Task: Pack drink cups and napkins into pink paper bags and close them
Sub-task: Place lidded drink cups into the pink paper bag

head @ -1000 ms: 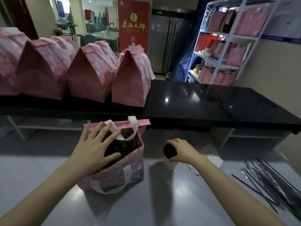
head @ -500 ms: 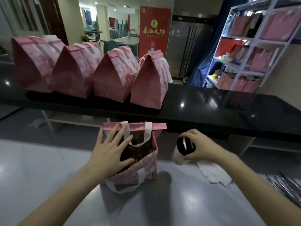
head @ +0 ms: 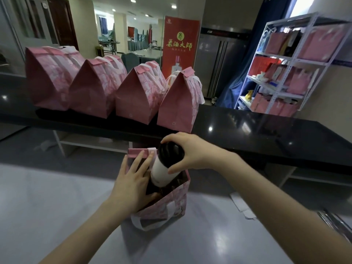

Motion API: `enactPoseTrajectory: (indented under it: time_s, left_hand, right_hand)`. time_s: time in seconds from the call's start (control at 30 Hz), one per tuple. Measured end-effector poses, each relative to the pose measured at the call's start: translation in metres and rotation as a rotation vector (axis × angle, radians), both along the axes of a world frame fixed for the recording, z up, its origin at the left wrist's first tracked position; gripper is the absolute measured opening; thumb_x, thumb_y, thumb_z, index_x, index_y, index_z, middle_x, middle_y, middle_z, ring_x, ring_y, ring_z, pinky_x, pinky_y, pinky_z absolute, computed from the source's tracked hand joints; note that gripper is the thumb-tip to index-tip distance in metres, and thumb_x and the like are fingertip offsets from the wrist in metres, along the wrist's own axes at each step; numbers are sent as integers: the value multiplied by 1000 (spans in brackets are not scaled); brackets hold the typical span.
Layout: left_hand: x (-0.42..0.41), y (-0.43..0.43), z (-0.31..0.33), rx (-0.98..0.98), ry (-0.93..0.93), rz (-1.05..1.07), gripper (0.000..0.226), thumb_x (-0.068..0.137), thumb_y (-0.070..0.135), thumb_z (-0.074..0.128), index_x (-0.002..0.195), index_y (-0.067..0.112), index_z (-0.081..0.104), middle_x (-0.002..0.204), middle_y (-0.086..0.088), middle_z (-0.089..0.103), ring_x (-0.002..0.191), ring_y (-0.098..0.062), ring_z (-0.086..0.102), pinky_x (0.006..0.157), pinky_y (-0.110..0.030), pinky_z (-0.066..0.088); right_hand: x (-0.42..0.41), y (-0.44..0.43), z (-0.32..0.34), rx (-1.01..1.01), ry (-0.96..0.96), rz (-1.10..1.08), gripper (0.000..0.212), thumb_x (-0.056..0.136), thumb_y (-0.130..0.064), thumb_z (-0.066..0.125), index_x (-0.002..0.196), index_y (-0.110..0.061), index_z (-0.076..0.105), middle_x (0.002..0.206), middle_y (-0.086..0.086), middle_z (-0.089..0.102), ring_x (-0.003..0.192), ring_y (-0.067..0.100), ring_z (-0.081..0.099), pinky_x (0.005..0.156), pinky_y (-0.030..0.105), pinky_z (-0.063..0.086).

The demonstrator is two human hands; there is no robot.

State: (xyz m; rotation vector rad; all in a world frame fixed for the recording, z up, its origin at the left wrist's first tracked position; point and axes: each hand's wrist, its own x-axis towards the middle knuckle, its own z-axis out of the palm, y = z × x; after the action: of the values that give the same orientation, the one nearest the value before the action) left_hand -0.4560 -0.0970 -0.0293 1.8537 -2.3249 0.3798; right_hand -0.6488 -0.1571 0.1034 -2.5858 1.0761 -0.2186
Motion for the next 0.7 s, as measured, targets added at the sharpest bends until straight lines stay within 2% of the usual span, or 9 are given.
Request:
enactPoseTrajectory:
  time_s: [0.07,0.13,0.23,0.3,0.37,0.47,0.57,0.7]
  left_hand:
    - [3,5,-1,28,-24,4,91,74,76,43,149,24,34,163,2,-7,146,-22,-19,115,-55,-8]
    - [5,7,-2,80,-34,31,95,71,79,39,149,25,30,161,2,-18,145,-24,-25,115,-55,-11]
    - [6,14,-1,92,-28,27,101,67,78,24,150,22,27,162,-1,-11,145,-26,-25,116,-55,-14]
    - [6,18,-1,76,-4,5,97,70,74,29,150,21,28,163,-1,-7,145,-26,-22,115,-55,-15]
    - [4,20,-3,86,-14,-2,95,73,70,38,153,24,16,162,2,-12,143,-24,-27,115,-55,-15]
    - [1,20,-7,100,-33,3,102,71,69,37,154,25,-1,162,1,-16,139,-23,-35,114,-54,-17]
    - [0,22,-10,104,-18,11,106,66,72,33,154,24,-1,162,-2,-13,141,-24,-33,115,-54,-15]
    - [-1,24,-10,135,-32,11,113,66,75,42,155,19,2,161,-7,-15,143,-27,-30,115,-56,-15]
  right_hand:
    - [9,-3,-14,42,80,-14,78,63,-41,85,131,-33,48,121,-7,51,112,15,50,96,35,49]
    - [13,-4,-27,52,142,-24,76,62,-41,86,128,-32,49,118,-6,51,108,16,51,93,37,51]
    - [16,-2,-45,-2,189,-36,73,62,-39,84,126,-31,50,118,-6,50,107,17,51,89,37,52]
    - [17,0,-55,-55,240,-48,72,64,-39,80,128,-31,48,125,-4,50,111,19,50,89,40,52]
    - [18,-1,-61,-109,265,-73,71,67,-39,77,131,-30,46,126,-1,51,114,23,49,88,42,52]
    - [24,0,-64,-143,238,-84,71,69,-41,74,132,-29,45,125,-1,53,116,23,48,90,42,51]
    - [32,3,-66,-152,200,-90,70,69,-43,74,132,-29,45,125,-2,52,115,22,46,88,43,51]
    - [39,3,-67,-90,213,-144,65,69,-43,75,126,-27,47,118,-1,53,108,22,52,84,42,53]
